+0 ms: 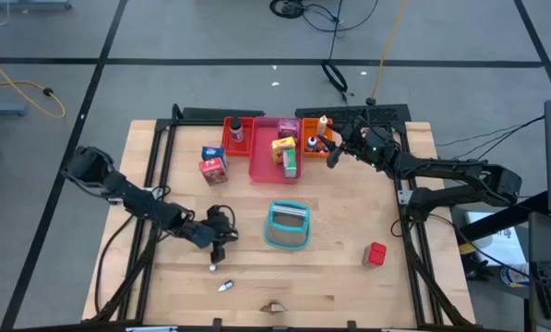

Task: Pick & Place Kitchen Items
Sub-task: Put the small green food coloring bottle into the orange bin

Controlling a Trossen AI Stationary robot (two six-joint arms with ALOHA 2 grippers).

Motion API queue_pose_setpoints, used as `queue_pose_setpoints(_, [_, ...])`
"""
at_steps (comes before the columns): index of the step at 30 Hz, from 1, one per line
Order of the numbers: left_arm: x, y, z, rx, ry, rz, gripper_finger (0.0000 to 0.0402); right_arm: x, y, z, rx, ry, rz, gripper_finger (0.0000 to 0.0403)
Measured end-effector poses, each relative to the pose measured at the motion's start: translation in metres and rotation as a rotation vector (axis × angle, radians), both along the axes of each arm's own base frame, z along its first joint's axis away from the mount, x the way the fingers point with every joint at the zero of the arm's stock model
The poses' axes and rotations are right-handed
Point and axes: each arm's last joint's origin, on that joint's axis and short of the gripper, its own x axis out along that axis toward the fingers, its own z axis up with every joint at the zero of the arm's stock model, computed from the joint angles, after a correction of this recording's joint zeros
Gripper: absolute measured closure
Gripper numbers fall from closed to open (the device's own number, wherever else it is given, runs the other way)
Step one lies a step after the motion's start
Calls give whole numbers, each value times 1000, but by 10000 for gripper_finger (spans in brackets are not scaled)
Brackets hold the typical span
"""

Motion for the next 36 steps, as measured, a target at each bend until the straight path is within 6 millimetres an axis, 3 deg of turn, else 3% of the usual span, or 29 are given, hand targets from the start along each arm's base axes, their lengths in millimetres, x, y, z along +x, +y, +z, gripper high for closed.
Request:
queue_pose_setpoints(3, [0,1,15,-5,-50,-12,354,0,0,-1,5,9,0,191])
queue_pose_setpoints(7, [-1,8,48,9,-77,-9,354,0,0,-2,10,19,0,191])
queue_pose_setpoints(17, [-8,37,168,154,-123,73,354,0,0,-2,14,14,0,191])
queue_pose_setpoints(20, [-5,44,194,201,-168,73,354,0,0,-2,28,2,-3,191])
queue_pose_setpoints(26, [16,70,214,330,-166,69,354,0,0,-2,31,0,9,191])
queue_pose_setpoints(36, [73,139,226,358,-234,-6,355,3,4,1,27,-30,112,192])
